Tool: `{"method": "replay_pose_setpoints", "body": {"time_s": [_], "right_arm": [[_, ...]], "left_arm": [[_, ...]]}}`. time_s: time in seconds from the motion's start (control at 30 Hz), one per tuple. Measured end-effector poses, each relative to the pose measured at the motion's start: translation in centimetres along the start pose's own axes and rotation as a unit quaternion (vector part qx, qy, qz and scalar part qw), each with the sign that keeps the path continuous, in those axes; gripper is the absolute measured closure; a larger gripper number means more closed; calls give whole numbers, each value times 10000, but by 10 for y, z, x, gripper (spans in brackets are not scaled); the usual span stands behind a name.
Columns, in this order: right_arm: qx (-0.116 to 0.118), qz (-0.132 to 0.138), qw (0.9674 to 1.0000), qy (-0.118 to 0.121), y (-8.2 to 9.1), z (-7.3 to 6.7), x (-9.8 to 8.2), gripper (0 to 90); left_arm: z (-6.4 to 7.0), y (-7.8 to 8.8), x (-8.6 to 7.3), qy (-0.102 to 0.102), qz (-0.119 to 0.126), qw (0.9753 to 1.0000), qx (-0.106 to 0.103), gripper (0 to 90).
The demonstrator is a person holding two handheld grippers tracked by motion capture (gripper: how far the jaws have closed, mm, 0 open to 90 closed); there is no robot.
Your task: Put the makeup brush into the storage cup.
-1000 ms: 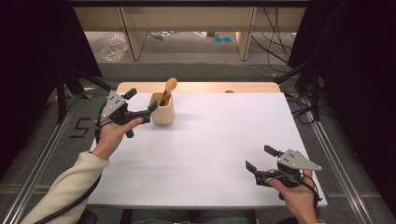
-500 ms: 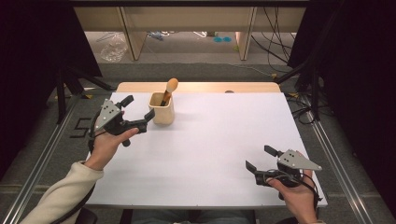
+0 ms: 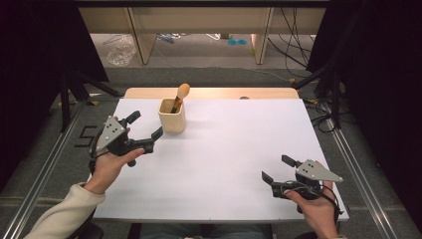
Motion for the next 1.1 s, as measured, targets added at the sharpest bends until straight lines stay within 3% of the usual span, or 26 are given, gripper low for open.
{"method": "replay_pose_setpoints", "body": {"time_s": [0.17, 0.63, 1.1], "right_arm": [[-4, 1, 10000, -2, 0, 0, 0, 129], [-63, -49, 10000, 23, 1, 0, 0, 127], [-53, -65, 10000, 16, 1, -1, 0, 127]], "left_arm": [[-1, 8, -3, 80, -18, 10000, 10, 47], [3, 29, -15, 50, -209, 9997, -69, 47], [4, 46, -30, 69, -387, 9992, 5, 50]]}}
Point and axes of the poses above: each handheld gripper's, and its own axes: y roughly backward along the jaws, x roughly out of its top, z roughly to its right, the point moved 1 cm from there along -y, roughly forward along the jaws, and after that the axes turned 6 degrees about x, right-handed, at the moved point
